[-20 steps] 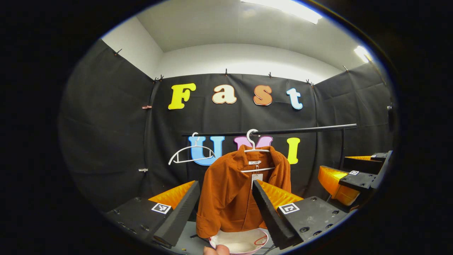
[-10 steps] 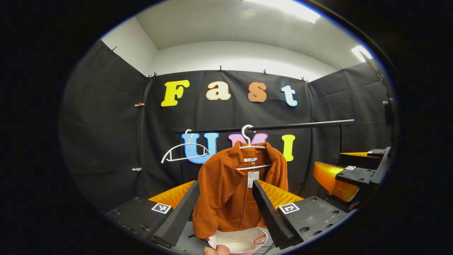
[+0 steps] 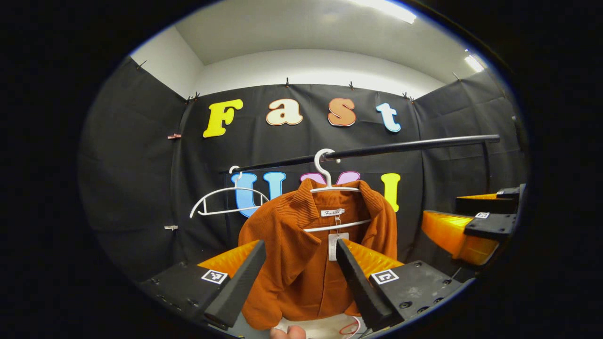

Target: Grasp the clothes on the hanger with both hands and then place them into the laundry hamper below.

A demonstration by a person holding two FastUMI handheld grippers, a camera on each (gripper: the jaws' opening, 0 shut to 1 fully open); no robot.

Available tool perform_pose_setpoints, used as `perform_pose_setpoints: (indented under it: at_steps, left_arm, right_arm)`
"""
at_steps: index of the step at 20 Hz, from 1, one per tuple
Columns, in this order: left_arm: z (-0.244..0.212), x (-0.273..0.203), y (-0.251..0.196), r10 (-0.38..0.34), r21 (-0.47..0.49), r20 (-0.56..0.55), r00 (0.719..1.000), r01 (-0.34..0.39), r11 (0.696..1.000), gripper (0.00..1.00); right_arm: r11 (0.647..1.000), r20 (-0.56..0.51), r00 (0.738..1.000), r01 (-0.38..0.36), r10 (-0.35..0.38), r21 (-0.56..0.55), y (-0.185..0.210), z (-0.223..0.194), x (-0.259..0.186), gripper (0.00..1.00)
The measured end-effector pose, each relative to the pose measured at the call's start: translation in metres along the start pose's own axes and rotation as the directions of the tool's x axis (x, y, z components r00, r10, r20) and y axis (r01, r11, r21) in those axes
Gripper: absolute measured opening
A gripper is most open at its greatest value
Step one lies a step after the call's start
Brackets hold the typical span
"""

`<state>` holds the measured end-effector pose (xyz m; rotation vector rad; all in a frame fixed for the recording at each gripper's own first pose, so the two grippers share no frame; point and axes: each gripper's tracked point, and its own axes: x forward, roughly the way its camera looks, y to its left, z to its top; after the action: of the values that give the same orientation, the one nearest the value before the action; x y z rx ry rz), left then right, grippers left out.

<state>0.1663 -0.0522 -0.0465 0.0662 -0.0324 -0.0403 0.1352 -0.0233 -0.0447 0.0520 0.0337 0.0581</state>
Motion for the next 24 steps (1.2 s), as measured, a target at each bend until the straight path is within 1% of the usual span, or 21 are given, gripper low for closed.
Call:
perform_pose_setpoints:
  at_steps: [1, 3, 4, 5, 6, 7, 10, 11, 12, 14, 16, 17, 20, 21, 24]
  left_arm:
    - [-0.006, 0.015, -0.005, 0.002, 0.010, -0.001, 1.000, -0.002, 1.000, 0.92]
    - [-0.020, 0.044, -0.009, 0.021, 0.024, -0.006, 1.000, -0.021, 0.999, 0.92]
    - [-0.026, 0.055, -0.008, 0.042, 0.026, -0.011, 0.999, -0.042, 0.999, 0.94]
    - [-0.033, 0.066, -0.005, 0.072, 0.030, -0.016, 0.997, -0.072, 0.997, 0.95]
    - [-0.037, 0.075, 0.000, 0.102, 0.034, -0.014, 0.995, -0.101, 0.994, 0.99]
    - [-0.042, 0.085, 0.003, 0.125, 0.038, -0.008, 0.992, -0.124, 0.992, 0.96]
    - [-0.051, 0.104, 0.007, 0.129, 0.031, -0.007, 0.992, -0.129, 0.991, 0.95]
    - [-0.053, 0.106, 0.009, 0.123, 0.019, -0.012, 0.992, -0.123, 0.992, 0.84]
    - [-0.052, 0.107, 0.008, 0.115, 0.005, -0.013, 0.993, -0.115, 0.993, 0.71]
    - [-0.049, 0.107, 0.015, 0.124, -0.004, -0.009, 0.992, -0.124, 0.992, 0.44]
    - [-0.052, 0.106, 0.014, 0.106, -0.013, -0.037, 0.994, -0.106, 0.994, 0.17]
    - [-0.053, 0.105, 0.015, 0.095, -0.019, -0.051, 0.994, -0.096, 0.995, 0.10]
    - [-0.051, 0.098, 0.024, 0.081, -0.037, -0.079, 0.994, -0.084, 0.996, 0.05]
    - [-0.050, 0.096, 0.027, 0.079, -0.043, -0.081, 0.994, -0.082, 0.996, 0.07]
    - [-0.049, 0.092, 0.031, 0.073, -0.054, -0.091, 0.993, -0.078, 0.996, 0.06]
  right_arm:
    - [1.000, -0.005, 1.000, -0.006, 0.006, 0.003, -0.002, -0.003, 0.010, 0.98]
    - [1.000, -0.007, 1.000, -0.029, 0.029, 0.001, -0.003, -0.011, 0.025, 0.99]
    - [0.999, -0.013, 0.999, -0.037, 0.037, 0.001, -0.004, -0.017, 0.033, 0.98]
    - [0.999, -0.023, 0.999, -0.046, 0.047, 0.008, -0.004, -0.023, 0.042, 0.98]
    - [0.998, -0.033, 0.998, -0.053, 0.054, 0.018, -0.004, -0.029, 0.048, 0.98]
    - [0.998, -0.042, 0.997, -0.062, 0.063, 0.028, -0.003, -0.034, 0.054, 0.99]
    - [0.996, -0.063, 0.995, -0.072, 0.075, 0.048, -0.003, -0.045, 0.071, 0.98]
    - [0.996, -0.066, 0.995, -0.075, 0.078, 0.052, -0.003, -0.046, 0.076, 0.98]
    - [0.995, -0.065, 0.994, -0.080, 0.083, 0.054, -0.001, -0.048, 0.082, 0.98]
    - [0.994, -0.065, 0.993, -0.090, 0.094, 0.058, 0.006, -0.051, 0.092, 0.98]
    - [0.992, -0.073, 0.992, -0.103, 0.108, 0.069, 0.016, -0.057, 0.102, 0.99]
    - [0.991, -0.079, 0.990, -0.111, 0.117, 0.078, 0.022, -0.060, 0.108, 0.99]
    - [0.985, -0.087, 0.986, -0.130, 0.141, 0.117, 0.039, -0.067, 0.126, 0.99]
    - [0.984, -0.082, 0.987, -0.129, 0.140, 0.125, 0.042, -0.070, 0.135, 0.99]
    - [0.981, -0.120, 0.986, -0.095, 0.115, 0.167, 0.042, -0.085, 0.158, 0.99]
